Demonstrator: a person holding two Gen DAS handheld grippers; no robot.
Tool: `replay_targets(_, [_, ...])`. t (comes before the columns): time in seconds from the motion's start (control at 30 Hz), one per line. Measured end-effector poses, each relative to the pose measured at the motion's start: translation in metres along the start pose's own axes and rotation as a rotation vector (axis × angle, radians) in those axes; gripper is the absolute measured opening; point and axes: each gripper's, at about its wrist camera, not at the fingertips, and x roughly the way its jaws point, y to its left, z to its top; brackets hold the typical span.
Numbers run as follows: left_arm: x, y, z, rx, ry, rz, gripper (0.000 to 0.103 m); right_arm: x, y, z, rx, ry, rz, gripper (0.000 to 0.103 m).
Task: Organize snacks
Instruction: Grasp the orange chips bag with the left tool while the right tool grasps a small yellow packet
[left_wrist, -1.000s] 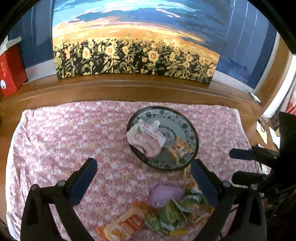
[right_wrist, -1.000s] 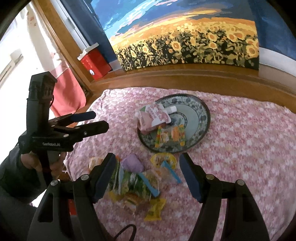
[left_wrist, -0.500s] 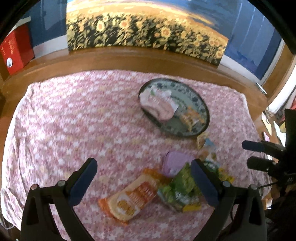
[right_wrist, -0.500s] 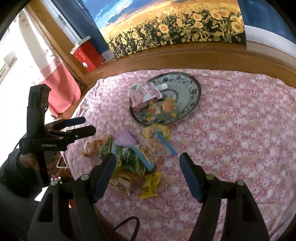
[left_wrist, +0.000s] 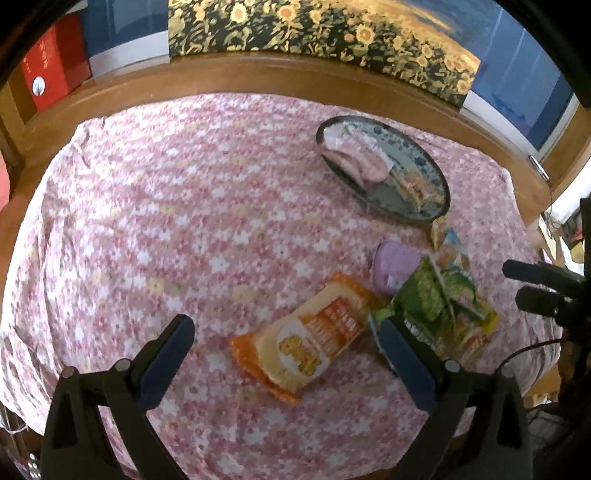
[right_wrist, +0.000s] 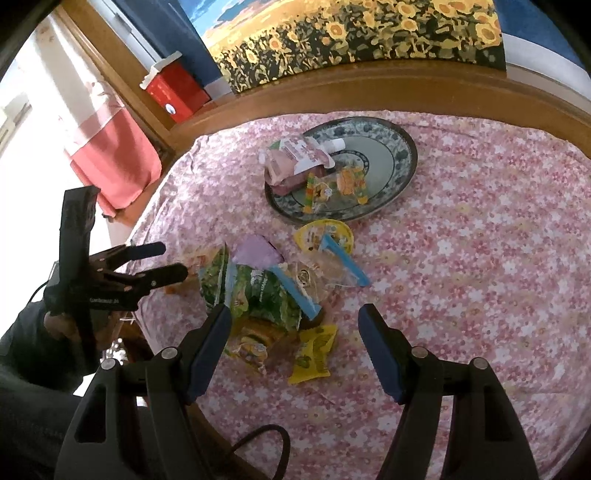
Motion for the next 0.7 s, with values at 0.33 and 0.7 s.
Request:
replay_targets(0.33, [0.019, -0.003, -0.016, 0.046, 0.01, -0.002, 0.091, 0.023, -0.008, 0.029, -0.009, 0.003, -0.04, 0.073])
replay_targets(0.7, [0.023, -0.005, -0.012, 0.03, -0.016, -0.028, 0.073, 0.053, -0.004, 0.039, -0.046, 0.085, -0.139, 0.052])
